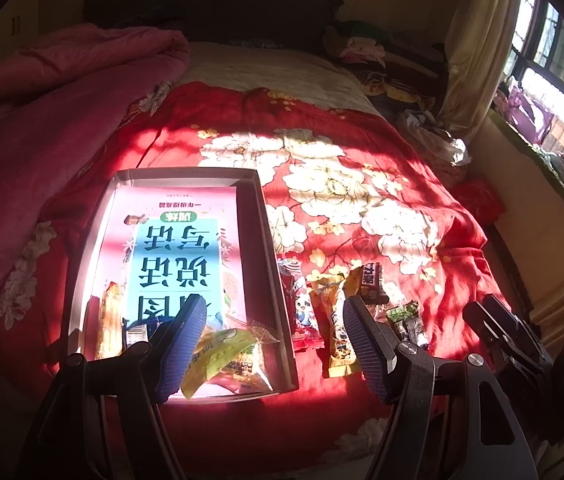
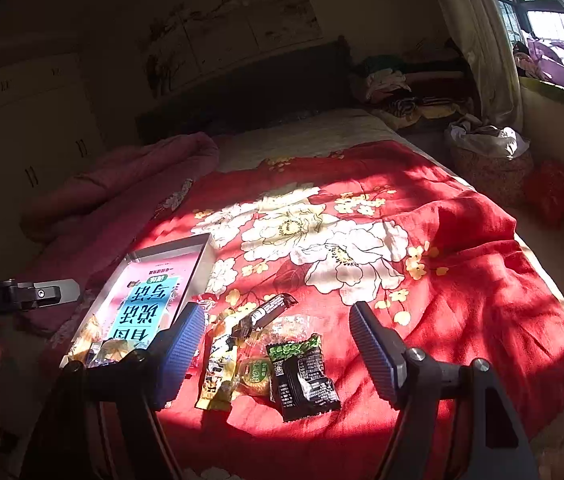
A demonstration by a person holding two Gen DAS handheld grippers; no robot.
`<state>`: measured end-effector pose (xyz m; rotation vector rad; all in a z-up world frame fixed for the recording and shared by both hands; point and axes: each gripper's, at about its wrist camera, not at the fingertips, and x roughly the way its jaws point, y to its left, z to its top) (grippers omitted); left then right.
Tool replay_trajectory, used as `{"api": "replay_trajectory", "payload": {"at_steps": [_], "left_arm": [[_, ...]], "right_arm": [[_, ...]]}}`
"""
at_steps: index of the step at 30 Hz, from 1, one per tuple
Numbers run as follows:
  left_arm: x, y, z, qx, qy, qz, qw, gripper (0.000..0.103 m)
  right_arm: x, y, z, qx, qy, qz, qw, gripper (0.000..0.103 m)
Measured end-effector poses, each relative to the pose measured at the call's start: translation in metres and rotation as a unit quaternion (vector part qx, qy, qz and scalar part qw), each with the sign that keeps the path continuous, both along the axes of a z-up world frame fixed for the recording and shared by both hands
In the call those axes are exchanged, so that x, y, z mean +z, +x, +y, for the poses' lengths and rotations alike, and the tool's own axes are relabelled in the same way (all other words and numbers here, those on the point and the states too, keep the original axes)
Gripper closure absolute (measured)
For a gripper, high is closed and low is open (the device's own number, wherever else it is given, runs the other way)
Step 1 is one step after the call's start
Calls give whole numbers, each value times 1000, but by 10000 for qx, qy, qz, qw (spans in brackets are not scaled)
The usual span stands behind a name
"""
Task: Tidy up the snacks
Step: 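Move both grippers away from the tray toward the snacks on the bed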
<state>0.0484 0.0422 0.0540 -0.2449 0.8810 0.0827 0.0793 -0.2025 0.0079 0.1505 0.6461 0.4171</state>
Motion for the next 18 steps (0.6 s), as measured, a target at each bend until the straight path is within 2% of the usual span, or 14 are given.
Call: {"api": "replay_trajectory", "payload": {"at_steps": [8, 18], "left_arm": [[-11, 11, -19, -219, 55, 154, 9996, 30], [-34, 30, -39, -473, -14, 426, 9980, 30]], "right_arm": [[-18, 4, -4, -44, -223, 237, 9995, 29], [-42, 8, 8, 270, -683, 484, 9961, 29]]}}
